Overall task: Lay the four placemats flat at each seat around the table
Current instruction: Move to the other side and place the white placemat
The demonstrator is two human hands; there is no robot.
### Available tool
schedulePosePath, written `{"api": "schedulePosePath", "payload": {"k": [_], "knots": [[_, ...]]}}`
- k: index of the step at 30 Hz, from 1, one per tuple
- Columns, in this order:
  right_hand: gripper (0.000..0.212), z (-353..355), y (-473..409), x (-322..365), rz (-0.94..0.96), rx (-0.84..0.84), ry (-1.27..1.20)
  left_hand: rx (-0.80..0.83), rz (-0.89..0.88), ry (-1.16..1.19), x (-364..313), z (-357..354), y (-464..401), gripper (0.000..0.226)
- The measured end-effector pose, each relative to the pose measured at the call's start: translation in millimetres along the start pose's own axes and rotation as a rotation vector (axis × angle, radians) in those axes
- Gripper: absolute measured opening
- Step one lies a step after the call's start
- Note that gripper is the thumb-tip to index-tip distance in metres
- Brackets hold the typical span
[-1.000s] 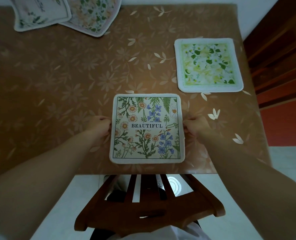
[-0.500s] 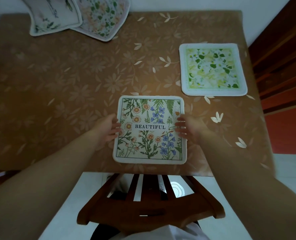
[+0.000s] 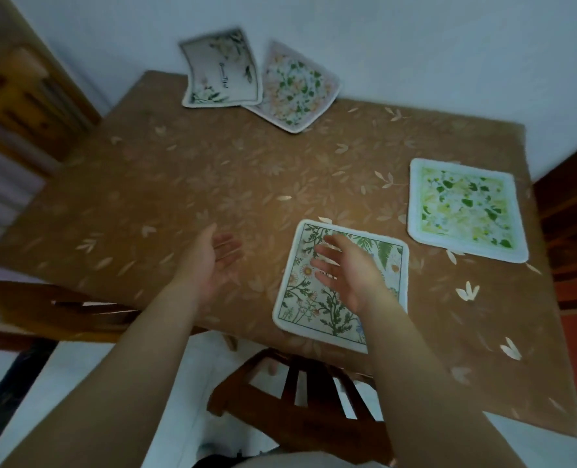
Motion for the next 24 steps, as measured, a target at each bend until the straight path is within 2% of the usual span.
{"api": "schedulePosePath", "payload": {"k": [4, 6, 10, 13, 16, 20, 24], "knots": [[0.029, -79.4, 38.2, 3.5, 0.113, 0.051, 0.103, -0.005, -0.079, 0.065, -35.9, 60.8, 33.1, 0.043], [0.034, -125.2, 57.8, -3.7, 0.158, 0.064, 0.152, -0.049, -0.134, 0.054, -57.0, 102.9, 52.1, 0.044], [0.027, -227.4, 91.0, -35.3, 0.219, 0.133, 0.264, -0.157, -0.234, 0.067, -89.3, 203.8, 83.0, 0.045], [0.036, -295.1, 107.6, -68.7, 0.222, 0.184, 0.302, -0.197, -0.238, 0.064, -94.1, 274.8, 97.6, 0.044], [0.036, -352.8, 119.4, -102.4, 0.212, 0.227, 0.367, -0.252, -0.23, 0.088, -93.3, 340.6, 107.7, 0.043], [0.053, -414.5, 127.6, -134.4, 0.154, 0.275, 0.412, -0.294, -0.247, 0.11, -100.5, 405.2, 112.0, 0.046], [0.045, -460.6, 121.0, -148.5, 0.141, 0.284, 0.453, -0.313, -0.23, 0.137, -113.5, 440.4, 99.8, 0.043]]}}
Point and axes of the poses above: each hand's wrist, its own y-axis away from the middle knuckle, its own z-axis out of the back of the hand, x = y × z, the point moved 9 cm from there along -y, towards the middle knuckle, and after that the axes turned 4 degrees about -z, right-handed, at the moved point
